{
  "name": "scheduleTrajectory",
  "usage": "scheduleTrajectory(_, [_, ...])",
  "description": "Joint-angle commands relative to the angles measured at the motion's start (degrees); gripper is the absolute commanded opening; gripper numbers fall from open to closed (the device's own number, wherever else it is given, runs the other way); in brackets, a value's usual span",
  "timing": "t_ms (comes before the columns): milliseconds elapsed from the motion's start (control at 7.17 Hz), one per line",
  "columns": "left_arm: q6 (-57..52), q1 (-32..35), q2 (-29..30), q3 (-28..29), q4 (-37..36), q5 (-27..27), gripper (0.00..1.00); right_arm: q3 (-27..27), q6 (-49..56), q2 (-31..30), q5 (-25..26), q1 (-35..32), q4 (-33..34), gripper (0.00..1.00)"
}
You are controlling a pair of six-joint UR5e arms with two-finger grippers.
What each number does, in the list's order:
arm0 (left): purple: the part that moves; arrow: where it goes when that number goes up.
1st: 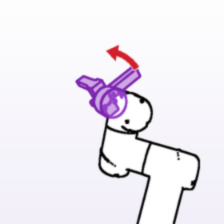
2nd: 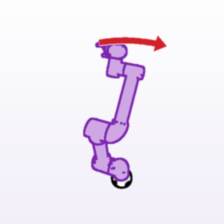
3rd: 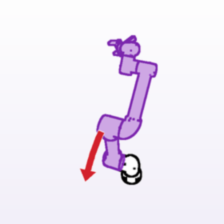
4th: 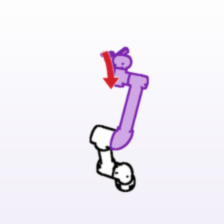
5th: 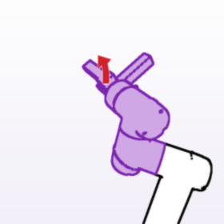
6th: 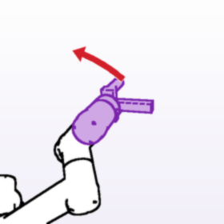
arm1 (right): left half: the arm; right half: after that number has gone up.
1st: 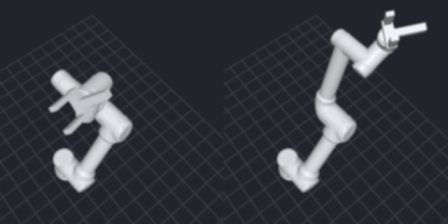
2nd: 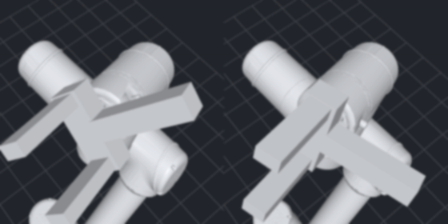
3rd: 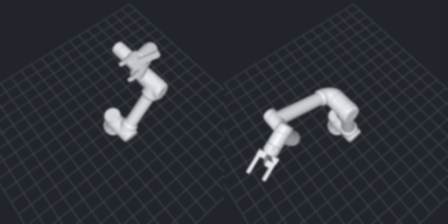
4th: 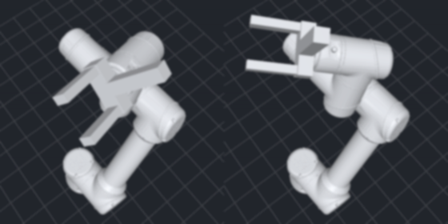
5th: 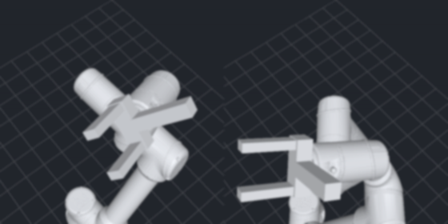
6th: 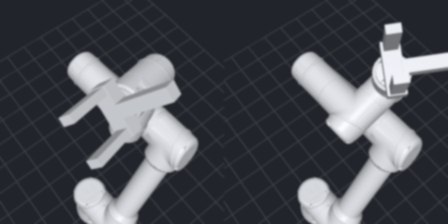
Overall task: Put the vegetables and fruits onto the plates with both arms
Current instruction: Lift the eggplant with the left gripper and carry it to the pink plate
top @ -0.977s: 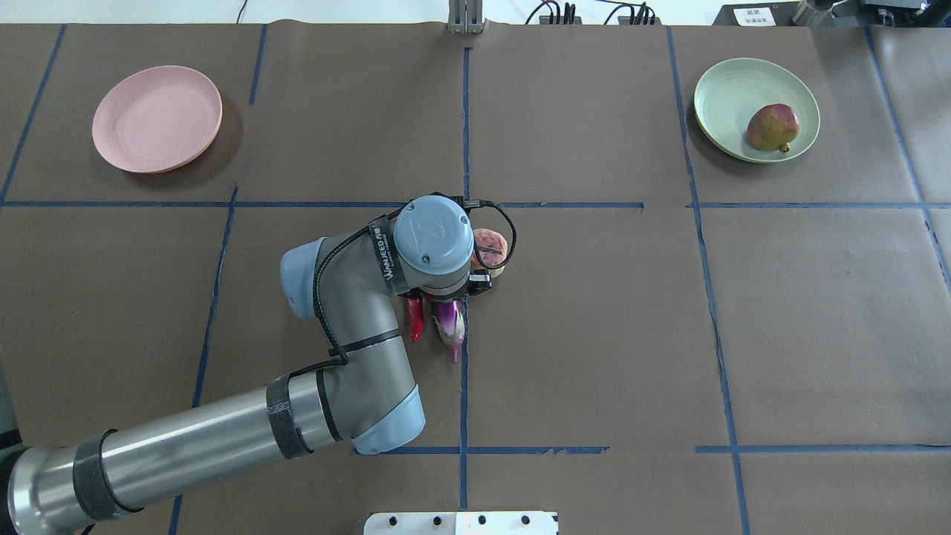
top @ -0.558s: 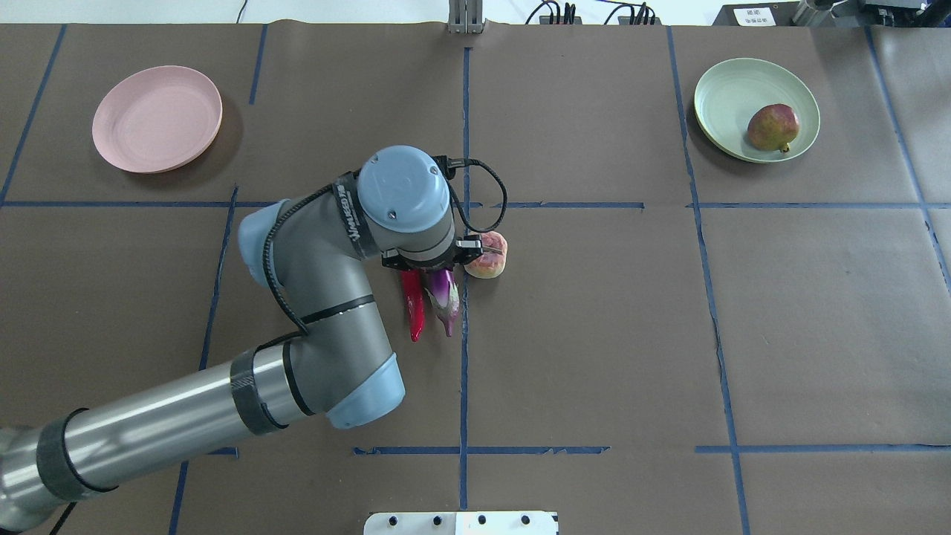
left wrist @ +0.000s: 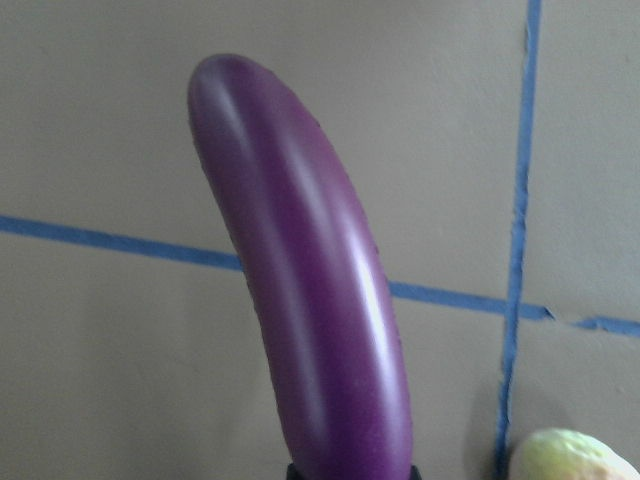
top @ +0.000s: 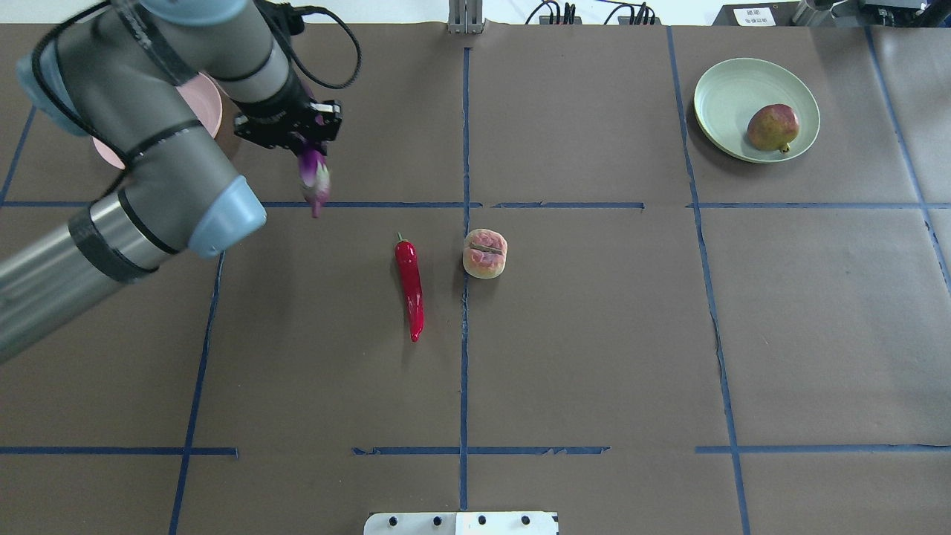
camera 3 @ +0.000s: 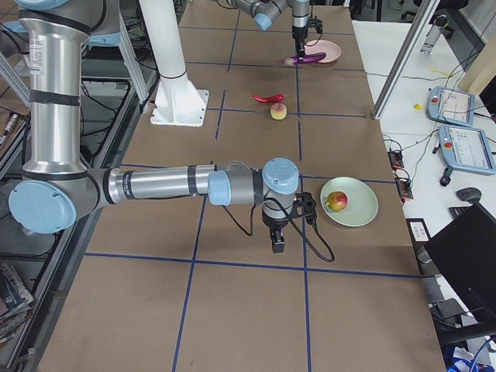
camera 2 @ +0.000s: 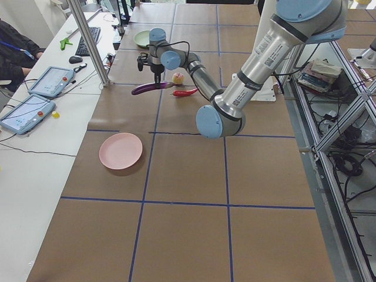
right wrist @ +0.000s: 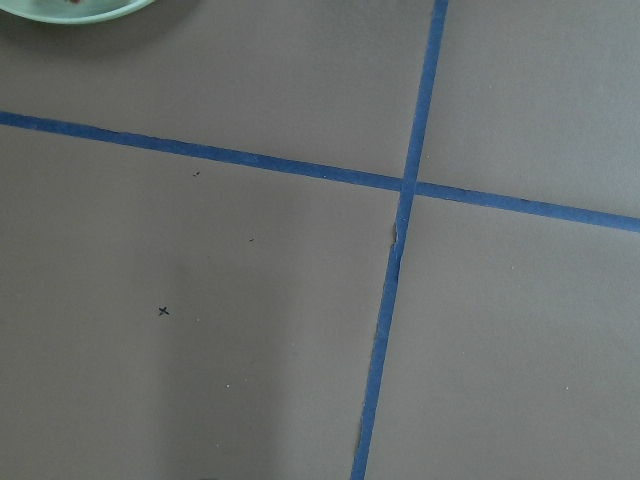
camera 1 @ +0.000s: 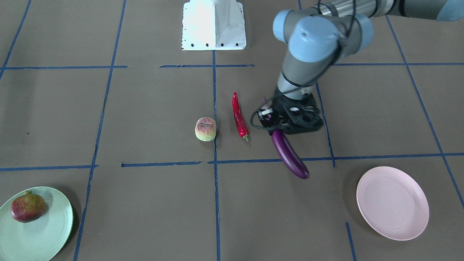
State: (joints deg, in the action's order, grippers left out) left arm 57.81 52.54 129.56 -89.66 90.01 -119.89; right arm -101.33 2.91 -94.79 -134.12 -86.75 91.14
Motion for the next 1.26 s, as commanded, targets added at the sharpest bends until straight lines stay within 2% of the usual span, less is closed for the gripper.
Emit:
scheduleTrajectory(0, [-19.40,10.18,-0.63,12.69,1.65,-3.33,0.00,-0.01,-0.10,0.04,0.00,0.00,0.00,1.00])
scheduleTrajectory(279, [-25.89,13.37,-0.63,28.93,16.08,-2.99,0.00,-0.01,-0.10,0.04,-0.78,0.00,0.00,1.00])
scheduleTrajectory(419, [-26.87,13.11,-0.80,35.89,24.26,-2.90,0.06,-0.01,-0.10,0.04,-0.88,0.00,0.00,1.00])
scheduleTrajectory(558, [-26.96,12.68,-0.89,38.31,27.12,-2.81,0.35,-0.10,-0.10,0.13,-0.97,0.00,-0.09,1.00])
scheduleTrajectory(698, [-27.14,12.59,-1.24,38.16,27.50,-2.98,0.94,-0.10,-0.10,0.13,-0.97,0.00,-0.18,1.00])
scheduleTrajectory(837, [-27.05,12.58,-3.59,35.28,27.42,-3.24,1.00,-0.36,-0.10,0.21,-0.88,0.00,-0.26,1.00])
scheduleTrajectory(977, [-27.05,12.58,-6.49,30.12,26.98,-3.51,1.00,-0.80,-0.10,0.82,-1.05,0.17,-0.35,1.00])
scheduleTrajectory(1116, [-27.84,13.11,-8.69,26.59,26.54,-7.16,1.00,-2.72,-0.19,1.18,-1.05,1.57,-0.35,1.00])
